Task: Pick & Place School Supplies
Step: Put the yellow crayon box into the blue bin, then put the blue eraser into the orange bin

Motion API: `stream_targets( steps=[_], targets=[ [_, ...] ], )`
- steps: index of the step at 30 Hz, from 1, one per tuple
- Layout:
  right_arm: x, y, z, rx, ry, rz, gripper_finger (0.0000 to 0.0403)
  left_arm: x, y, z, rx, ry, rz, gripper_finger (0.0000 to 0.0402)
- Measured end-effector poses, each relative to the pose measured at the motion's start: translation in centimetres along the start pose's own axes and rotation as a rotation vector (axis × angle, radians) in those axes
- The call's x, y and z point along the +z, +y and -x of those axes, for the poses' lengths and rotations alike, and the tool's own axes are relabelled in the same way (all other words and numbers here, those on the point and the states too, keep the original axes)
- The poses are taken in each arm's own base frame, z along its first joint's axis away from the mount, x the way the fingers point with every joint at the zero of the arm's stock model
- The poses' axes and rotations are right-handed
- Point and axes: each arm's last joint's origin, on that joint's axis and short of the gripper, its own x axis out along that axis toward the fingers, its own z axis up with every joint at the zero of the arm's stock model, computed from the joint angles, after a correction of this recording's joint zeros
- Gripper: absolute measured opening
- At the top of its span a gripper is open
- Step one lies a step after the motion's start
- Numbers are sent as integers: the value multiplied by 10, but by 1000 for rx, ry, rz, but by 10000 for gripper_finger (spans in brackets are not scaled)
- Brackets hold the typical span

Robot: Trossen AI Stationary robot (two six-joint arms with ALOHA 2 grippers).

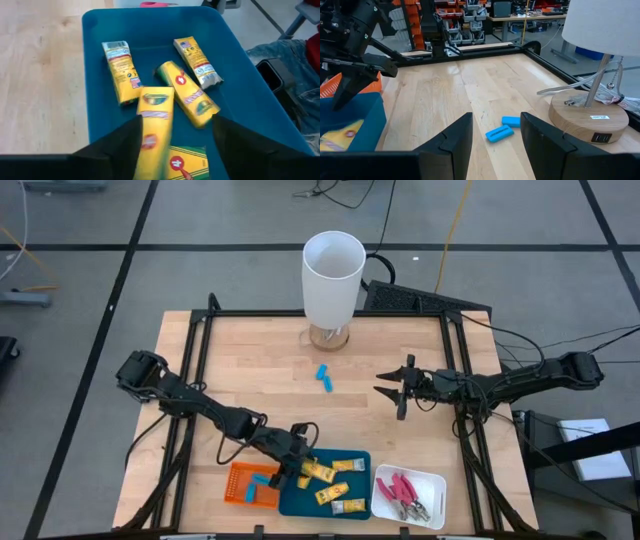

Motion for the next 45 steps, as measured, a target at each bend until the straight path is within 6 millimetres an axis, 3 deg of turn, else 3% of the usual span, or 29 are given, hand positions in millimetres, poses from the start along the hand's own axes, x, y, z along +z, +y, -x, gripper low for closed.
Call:
stream_targets(
  steps=[8,17,20,28,34,39,45],
  targets=[
    [0,0,0,0,0,0,155,0,0,0,-9,3,-15,301],
    [0,0,0,0,0,0,155,5,19,11,50,7,49,293],
    [0,0,0,0,0,0,155,4,32,15,138,32,100,283],
    [0,0,0,0,0,-4,155,-9,77,27,594,107,239,254],
    [0,0,-1,0,3,-41,155,-6,101,34,672,58,331,239],
    [-13,2,-14,-48,88,-60,155,-3,114,37,633,32,326,232],
    [-21,7,-52,-151,209,-35,164,-2,133,44,672,22,309,234]
  ],
)
